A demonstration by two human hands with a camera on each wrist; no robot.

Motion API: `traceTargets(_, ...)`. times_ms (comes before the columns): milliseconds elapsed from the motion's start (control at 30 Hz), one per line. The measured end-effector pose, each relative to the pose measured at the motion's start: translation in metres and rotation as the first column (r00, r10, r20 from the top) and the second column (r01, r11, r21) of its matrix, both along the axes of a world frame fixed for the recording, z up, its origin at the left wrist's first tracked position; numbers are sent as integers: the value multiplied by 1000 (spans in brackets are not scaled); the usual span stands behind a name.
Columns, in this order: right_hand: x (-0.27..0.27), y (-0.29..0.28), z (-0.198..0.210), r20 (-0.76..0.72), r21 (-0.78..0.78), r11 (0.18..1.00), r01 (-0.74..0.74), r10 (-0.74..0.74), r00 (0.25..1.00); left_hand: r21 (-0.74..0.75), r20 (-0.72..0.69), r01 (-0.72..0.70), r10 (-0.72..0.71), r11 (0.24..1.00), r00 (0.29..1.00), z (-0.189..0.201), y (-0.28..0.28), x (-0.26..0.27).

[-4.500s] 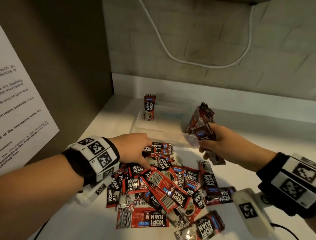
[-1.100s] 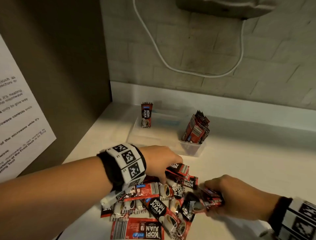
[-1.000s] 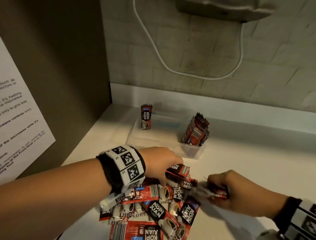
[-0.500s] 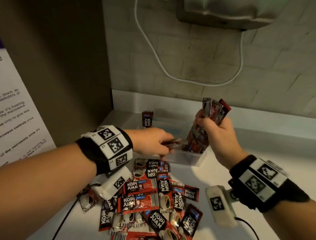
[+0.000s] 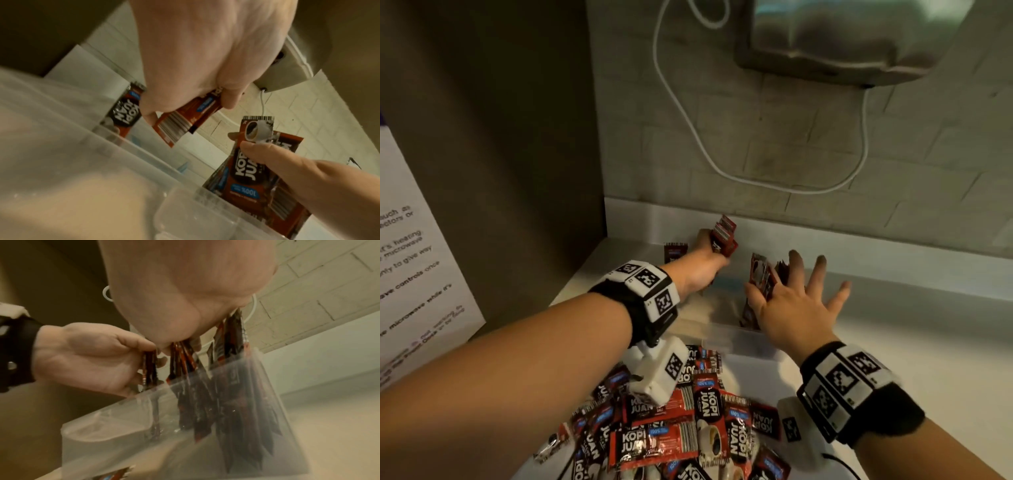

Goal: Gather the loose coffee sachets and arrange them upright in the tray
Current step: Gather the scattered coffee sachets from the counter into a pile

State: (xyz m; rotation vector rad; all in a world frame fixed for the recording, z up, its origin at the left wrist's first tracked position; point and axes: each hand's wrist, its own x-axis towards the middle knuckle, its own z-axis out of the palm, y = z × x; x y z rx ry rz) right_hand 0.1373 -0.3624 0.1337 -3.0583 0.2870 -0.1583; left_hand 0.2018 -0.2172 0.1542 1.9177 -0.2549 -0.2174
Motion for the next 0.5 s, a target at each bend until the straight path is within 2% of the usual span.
traceTargets(167, 1, -7, 1, -66, -110, 993, 31, -38, 997, 87, -47, 63, -59, 994, 997, -16, -28, 13)
traceTargets(267, 1, -10, 0, -71, -111, 993, 31, -39, 997, 141, -85, 131, -119, 981, 989, -28, -41, 17)
traceTargets(400, 1, -11, -1, -66, -99, 994, 40, -47, 997, 169, -198, 150, -115, 974, 973, -42, -47, 20)
traceTargets(500, 4, -11, -1, -67, -75, 995, 64, -69, 995, 298, -219, 152, -87, 943, 972, -44, -48, 24)
